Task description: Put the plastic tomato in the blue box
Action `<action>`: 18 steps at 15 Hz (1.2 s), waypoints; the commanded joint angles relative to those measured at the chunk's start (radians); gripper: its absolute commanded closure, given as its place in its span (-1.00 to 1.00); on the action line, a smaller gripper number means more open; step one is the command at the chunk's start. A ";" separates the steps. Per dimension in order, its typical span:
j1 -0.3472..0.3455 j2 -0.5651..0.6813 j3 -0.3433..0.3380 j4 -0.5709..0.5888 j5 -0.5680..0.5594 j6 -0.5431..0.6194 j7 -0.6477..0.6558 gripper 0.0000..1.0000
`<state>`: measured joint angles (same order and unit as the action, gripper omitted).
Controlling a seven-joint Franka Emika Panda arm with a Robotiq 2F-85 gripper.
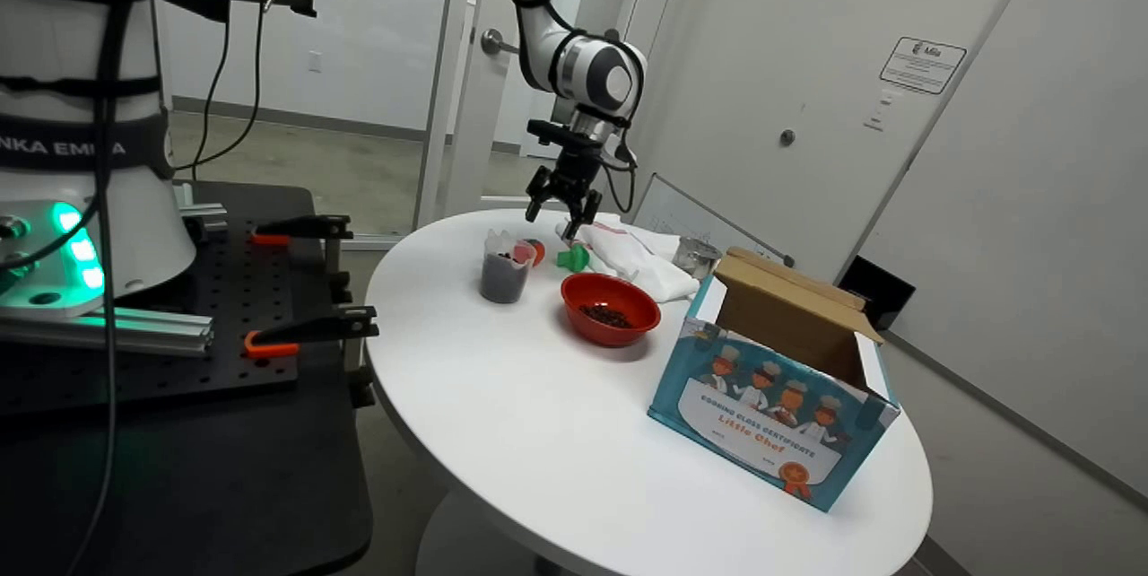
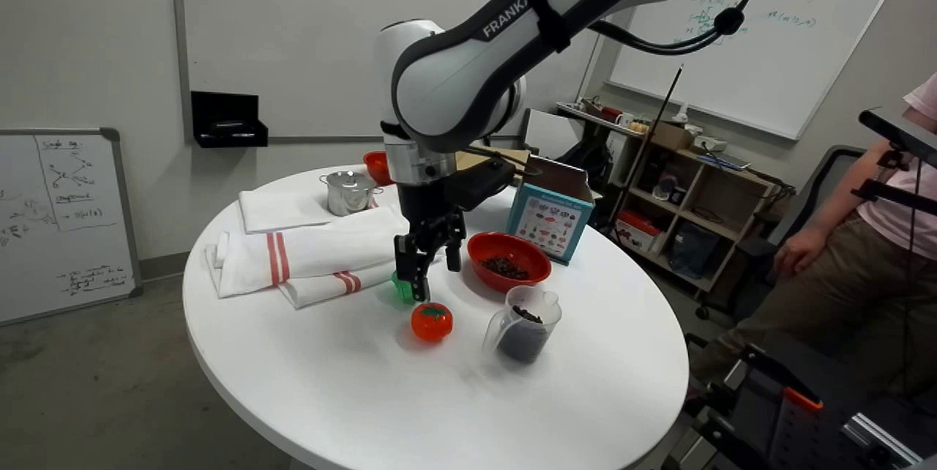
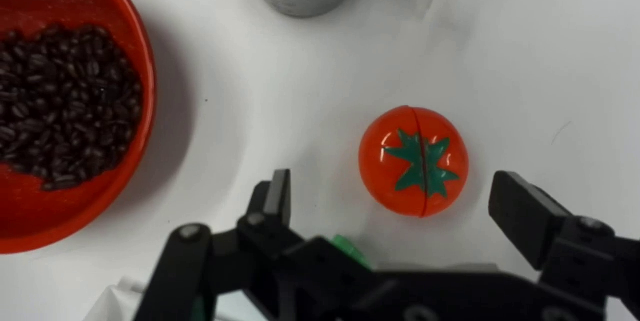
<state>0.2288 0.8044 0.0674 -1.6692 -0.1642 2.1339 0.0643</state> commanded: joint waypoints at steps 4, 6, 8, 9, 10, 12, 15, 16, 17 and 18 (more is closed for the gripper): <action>-0.010 0.072 -0.005 0.062 0.007 -0.050 -0.012 -1.00; -0.011 0.087 -0.004 0.068 0.008 -0.056 -0.012 -1.00; -0.010 0.095 -0.002 0.070 0.007 -0.057 -0.016 -1.00; -0.011 0.096 0.000 0.070 0.008 -0.057 -0.019 -1.00; -0.012 0.097 0.003 0.070 0.009 -0.057 -0.024 -1.00; -0.009 0.099 0.004 0.068 0.008 -0.056 -0.024 -1.00; -0.005 0.099 0.005 0.066 0.006 -0.057 -0.023 -1.00; -0.005 0.099 0.005 0.066 0.006 -0.059 -0.023 -1.00; -0.005 0.100 0.006 0.069 0.006 -0.062 -0.025 -1.00; -0.004 0.100 0.006 0.069 0.006 -0.064 -0.024 -1.00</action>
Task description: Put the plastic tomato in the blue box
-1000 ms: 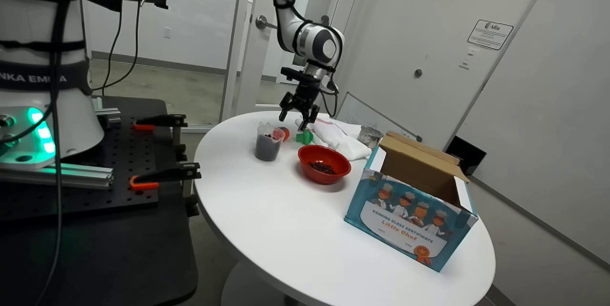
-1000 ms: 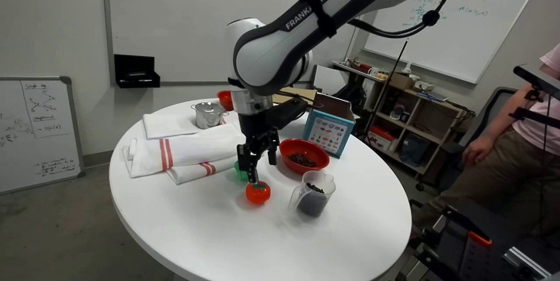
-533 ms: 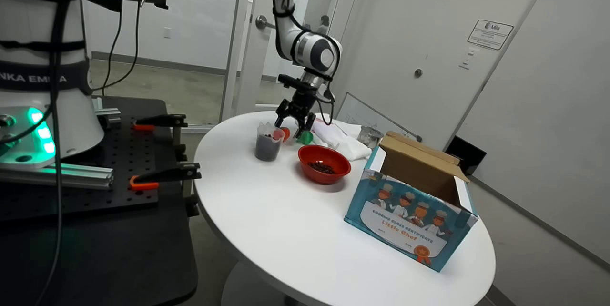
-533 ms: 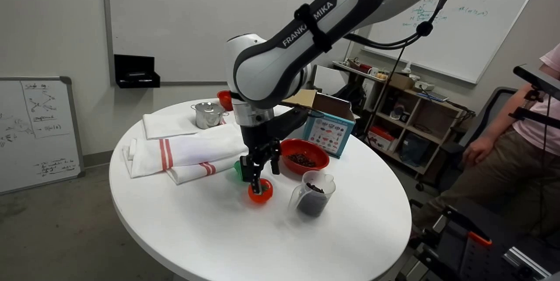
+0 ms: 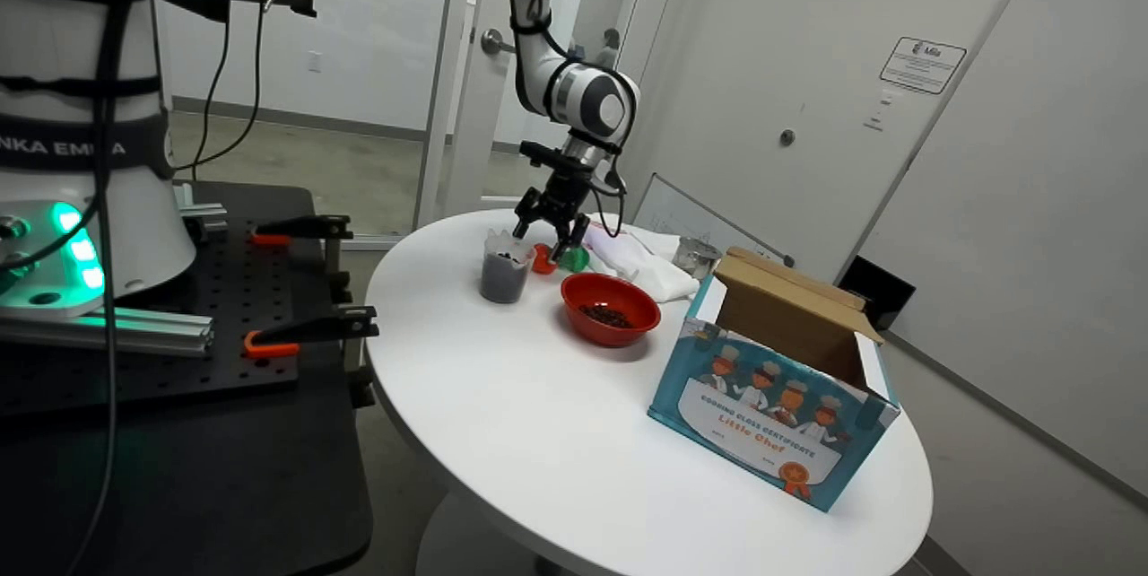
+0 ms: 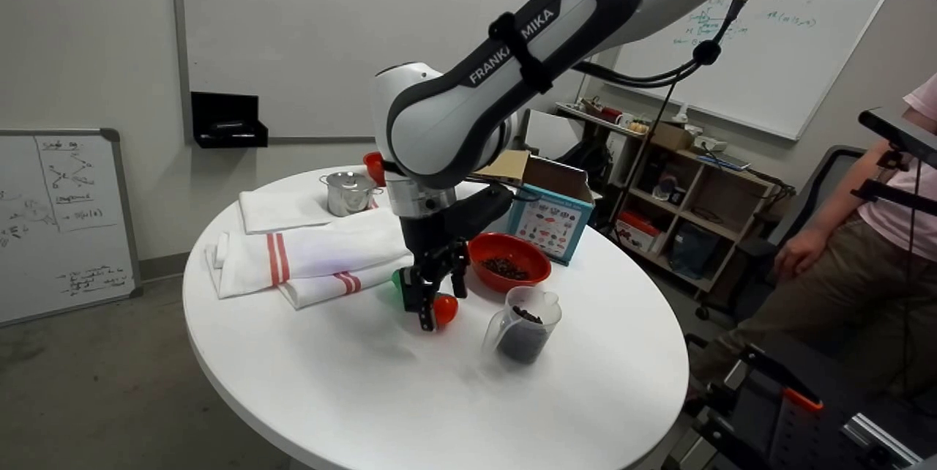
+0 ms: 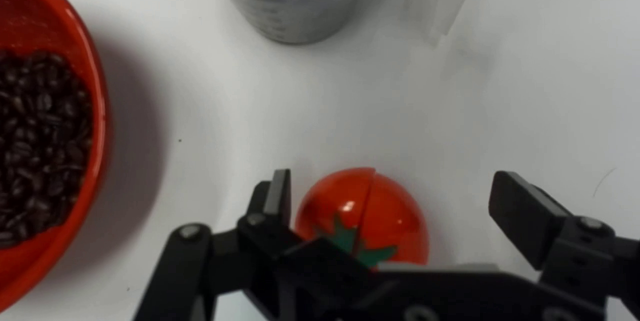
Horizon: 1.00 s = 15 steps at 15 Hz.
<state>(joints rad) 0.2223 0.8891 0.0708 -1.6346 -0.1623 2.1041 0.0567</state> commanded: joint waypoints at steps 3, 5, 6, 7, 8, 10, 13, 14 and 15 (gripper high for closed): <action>0.003 0.017 0.002 0.040 0.004 -0.043 -0.017 -1.00; 0.003 0.016 0.001 0.042 0.003 -0.048 -0.016 -1.00; 0.003 0.016 0.001 0.045 0.003 -0.051 -0.016 -0.99; 0.004 0.016 0.000 0.048 0.001 -0.053 -0.015 -0.49; 0.006 0.014 -0.001 0.050 -0.001 -0.055 -0.015 -0.49; 0.008 0.012 -0.002 0.054 -0.006 -0.059 -0.014 -0.28; 0.012 0.011 -0.003 0.061 -0.010 -0.061 -0.015 0.18; 0.013 0.010 -0.003 0.064 -0.011 -0.069 -0.015 0.34; 0.014 0.010 -0.003 0.070 -0.011 -0.074 -0.016 0.37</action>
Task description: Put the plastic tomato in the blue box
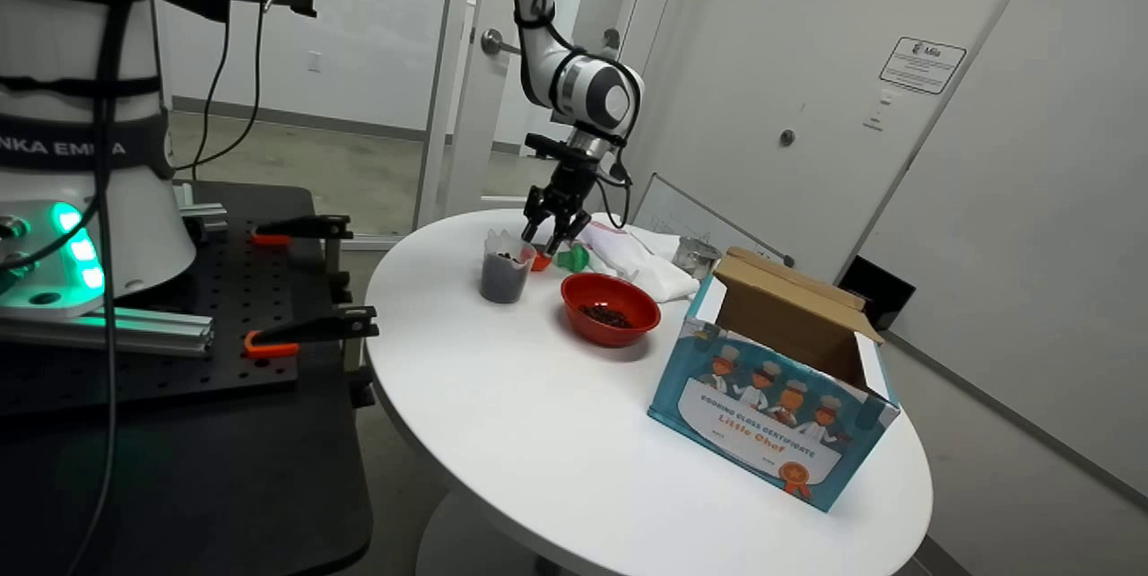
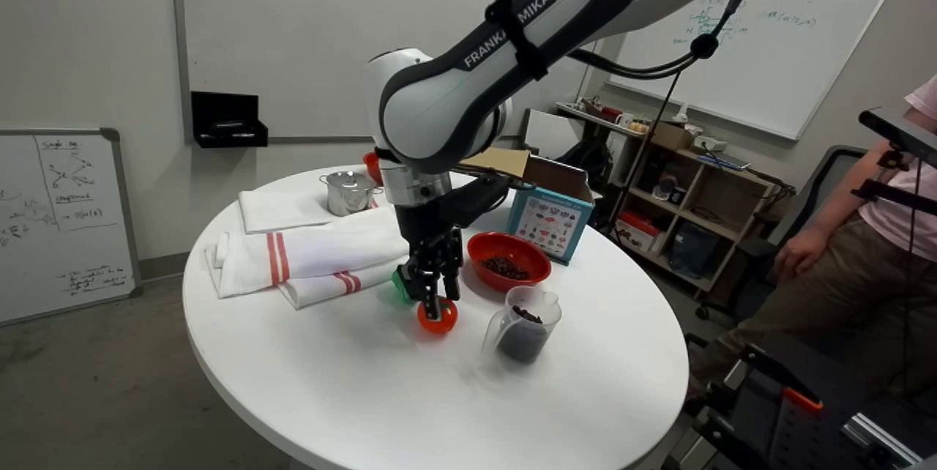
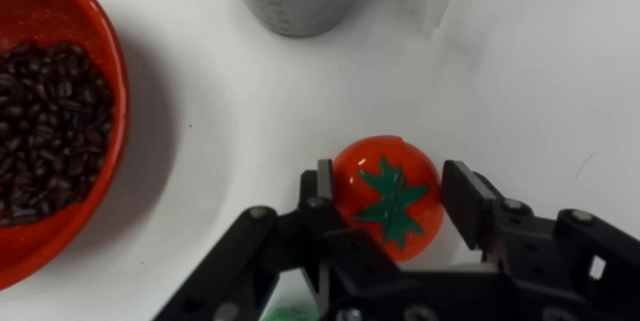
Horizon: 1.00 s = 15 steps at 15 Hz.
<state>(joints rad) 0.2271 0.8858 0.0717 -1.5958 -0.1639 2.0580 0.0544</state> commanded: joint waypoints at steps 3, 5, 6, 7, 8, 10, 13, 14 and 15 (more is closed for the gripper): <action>0.009 0.011 -0.003 0.039 -0.009 -0.041 -0.014 0.58; 0.009 0.007 -0.003 0.042 -0.009 -0.045 -0.013 0.86; 0.008 0.007 -0.002 0.043 -0.008 -0.045 -0.013 0.47; 0.009 0.006 -0.002 0.042 -0.008 -0.045 -0.013 0.16; 0.009 0.006 -0.002 0.042 -0.008 -0.045 -0.014 0.11; 0.009 0.012 -0.003 0.045 -0.009 -0.047 -0.014 -0.13; 0.010 0.013 -0.003 0.044 -0.009 -0.047 -0.012 -0.57; 0.011 0.017 -0.003 0.047 -0.009 -0.050 -0.012 -0.70; 0.011 0.019 -0.003 0.050 -0.008 -0.052 -0.011 -0.83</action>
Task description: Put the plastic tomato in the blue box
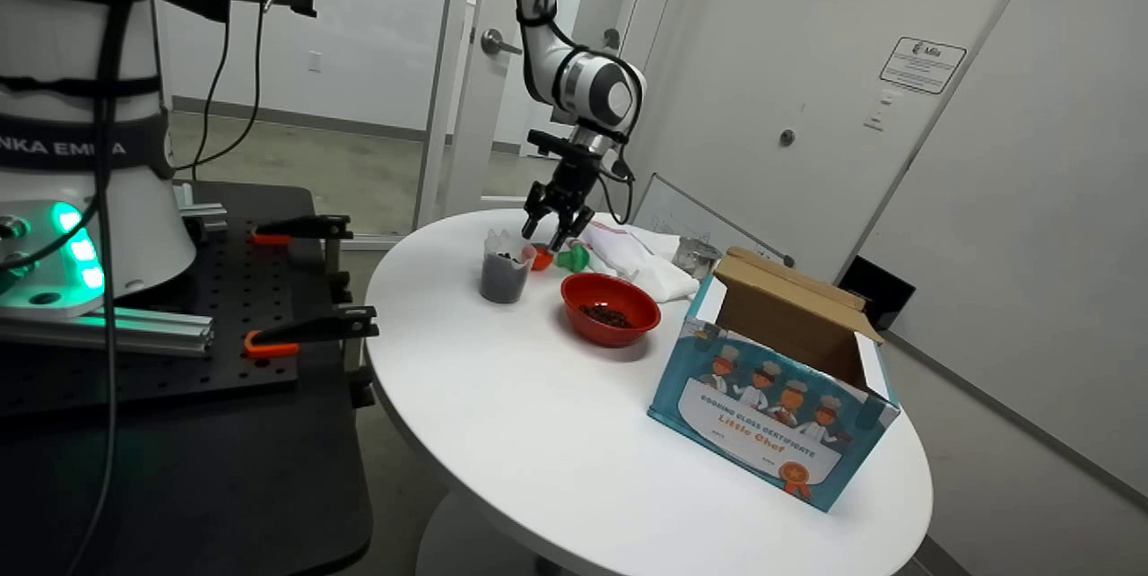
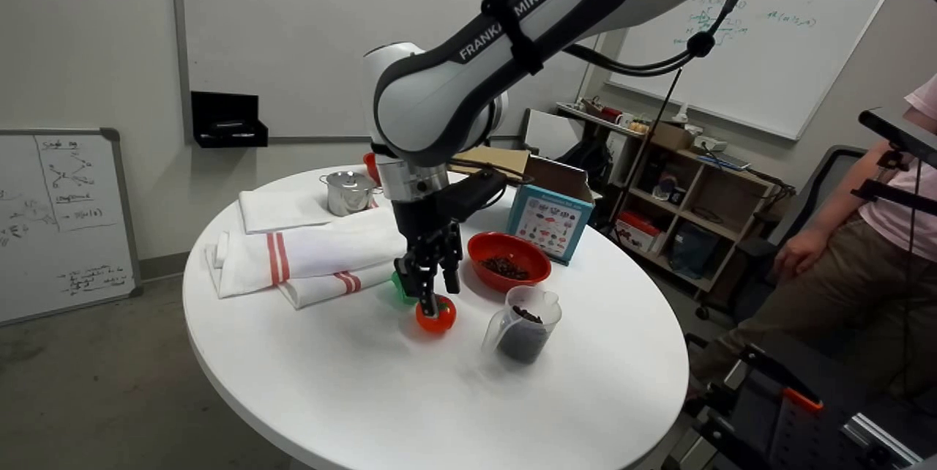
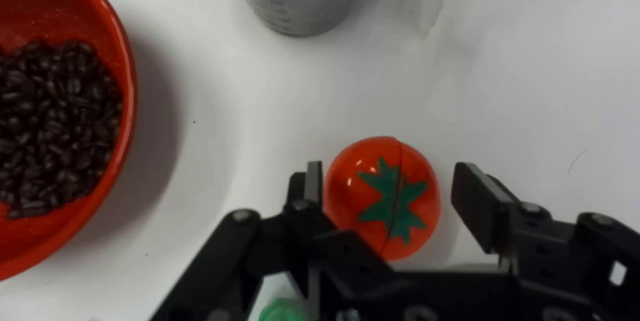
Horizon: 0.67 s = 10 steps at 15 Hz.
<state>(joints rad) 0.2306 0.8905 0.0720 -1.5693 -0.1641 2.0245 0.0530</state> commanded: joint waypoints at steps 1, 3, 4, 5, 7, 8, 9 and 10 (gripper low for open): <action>0.007 0.016 -0.004 0.025 -0.008 -0.020 -0.010 -0.97; 0.008 0.020 -0.003 0.029 -0.007 -0.023 -0.010 -1.00; 0.007 0.021 -0.003 0.031 -0.007 -0.024 -0.011 -1.00; 0.007 0.026 -0.004 0.038 -0.006 -0.027 -0.010 -1.00; 0.008 0.046 -0.007 0.065 -0.005 -0.046 -0.008 -1.00; 0.008 0.056 -0.008 0.079 -0.005 -0.057 -0.007 -1.00; 0.010 0.069 -0.012 0.098 -0.008 -0.071 -0.006 -1.00; 0.010 0.080 -0.014 0.113 -0.009 -0.083 -0.006 -1.00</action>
<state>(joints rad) 0.2306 0.9166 0.0695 -1.5412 -0.1641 2.0015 0.0530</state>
